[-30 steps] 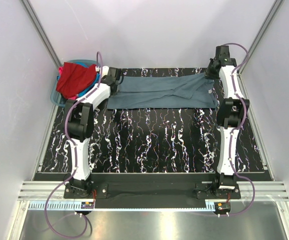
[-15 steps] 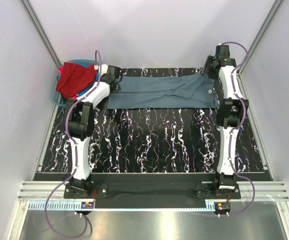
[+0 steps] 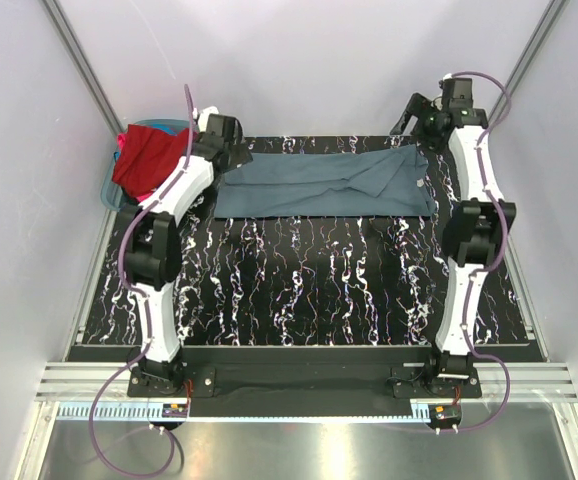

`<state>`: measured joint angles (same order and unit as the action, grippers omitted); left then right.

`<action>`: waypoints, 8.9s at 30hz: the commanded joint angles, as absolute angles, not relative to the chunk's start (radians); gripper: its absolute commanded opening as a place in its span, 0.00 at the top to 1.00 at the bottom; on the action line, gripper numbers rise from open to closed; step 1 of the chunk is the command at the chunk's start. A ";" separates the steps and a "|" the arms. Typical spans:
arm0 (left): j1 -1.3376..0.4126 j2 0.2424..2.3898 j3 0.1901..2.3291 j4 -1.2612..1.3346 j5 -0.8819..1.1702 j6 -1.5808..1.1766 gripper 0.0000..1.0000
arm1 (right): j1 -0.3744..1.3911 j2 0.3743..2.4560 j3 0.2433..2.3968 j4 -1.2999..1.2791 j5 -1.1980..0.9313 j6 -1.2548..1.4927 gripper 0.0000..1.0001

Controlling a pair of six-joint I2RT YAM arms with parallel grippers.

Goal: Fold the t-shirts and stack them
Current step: Fold the tshirt

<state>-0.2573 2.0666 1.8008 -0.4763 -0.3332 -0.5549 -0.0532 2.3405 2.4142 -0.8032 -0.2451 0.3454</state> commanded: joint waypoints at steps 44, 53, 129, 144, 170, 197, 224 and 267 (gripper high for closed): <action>-0.284 2.330 1.919 -0.520 0.060 -0.575 0.01 | 0.049 2.292 1.770 -0.443 -0.045 0.655 0.14; -0.284 2.261 1.769 -0.543 0.011 -0.614 0.01 | 0.041 2.214 1.626 -0.457 -0.005 0.617 0.13; -0.430 1.606 1.249 -0.584 0.087 -0.414 0.01 | 0.097 1.574 0.931 -0.489 0.020 0.848 0.54; -0.431 1.597 1.215 -0.563 0.097 -0.431 0.01 | 0.103 1.598 0.956 -0.430 0.026 0.841 0.97; -0.431 1.540 1.129 -0.520 0.098 -0.442 0.01 | 0.118 1.795 1.258 -0.360 -0.092 0.670 0.86; -0.431 1.537 1.126 -0.502 0.110 -0.434 0.01 | 0.161 1.724 1.195 -0.543 0.051 0.729 0.49; -0.431 1.566 1.146 -0.500 0.097 -0.436 0.01 | 0.221 1.922 1.440 -0.548 0.041 0.606 1.00; -0.448 1.654 1.253 -0.494 0.149 -0.345 0.01 | 0.301 2.098 1.758 -0.755 0.186 0.399 0.48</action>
<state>-0.4454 1.6836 1.2598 -0.5213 0.1356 -0.3614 0.2749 2.1036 1.6867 -0.7570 0.1459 0.4259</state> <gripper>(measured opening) 0.988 0.539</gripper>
